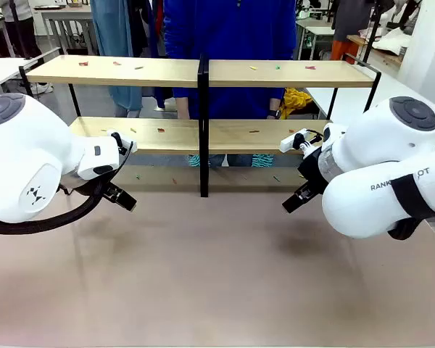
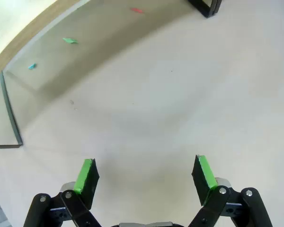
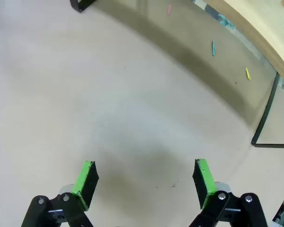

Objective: Clean the shelves.
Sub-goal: Pick up the Duster when the human hands it over.

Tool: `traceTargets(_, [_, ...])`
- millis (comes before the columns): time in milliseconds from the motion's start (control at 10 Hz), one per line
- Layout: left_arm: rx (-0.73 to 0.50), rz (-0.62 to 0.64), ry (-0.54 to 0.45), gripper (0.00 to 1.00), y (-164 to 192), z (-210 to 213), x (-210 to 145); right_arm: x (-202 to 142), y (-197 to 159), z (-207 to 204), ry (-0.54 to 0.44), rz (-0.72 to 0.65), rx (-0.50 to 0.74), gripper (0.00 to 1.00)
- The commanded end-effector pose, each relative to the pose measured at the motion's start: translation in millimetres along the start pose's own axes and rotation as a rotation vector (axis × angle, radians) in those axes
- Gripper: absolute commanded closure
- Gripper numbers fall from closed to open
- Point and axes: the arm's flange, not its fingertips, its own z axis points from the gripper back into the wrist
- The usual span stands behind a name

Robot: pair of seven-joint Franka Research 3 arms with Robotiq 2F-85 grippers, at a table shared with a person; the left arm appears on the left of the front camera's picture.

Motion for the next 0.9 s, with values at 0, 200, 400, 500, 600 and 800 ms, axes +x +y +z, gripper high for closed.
traceTargets(0, [0.000,0.000,0.000,0.00,0.0,0.1,0.1,0.1,0.0,0.0,0.000,0.000,0.000,0.00])
traceTargets(200, [0.000,0.000,0.000,0.00,0.0,0.1,0.1,0.1,0.0,0.0,0.000,0.000,0.000,0.00])
traceTargets(400, [0.000,0.000,0.000,0.00,0.0,0.1,0.1,0.1,0.0,0.0,0.000,0.000,0.000,0.00])
traceTargets(500, [0.000,0.000,0.000,0.00,0.0,0.1,0.1,0.1,0.0,0.0,0.000,0.000,0.000,0.00])
traceTargets(600, [0.000,0.000,0.000,0.00,0.0,0.1,0.1,0.1,0.0,0.0,0.000,0.000,0.000,0.00])
traceTargets(800, [0.000,0.000,0.000,0.00,0.0,0.1,0.1,0.1,0.0,0.0,0.000,0.000,0.000,0.00])
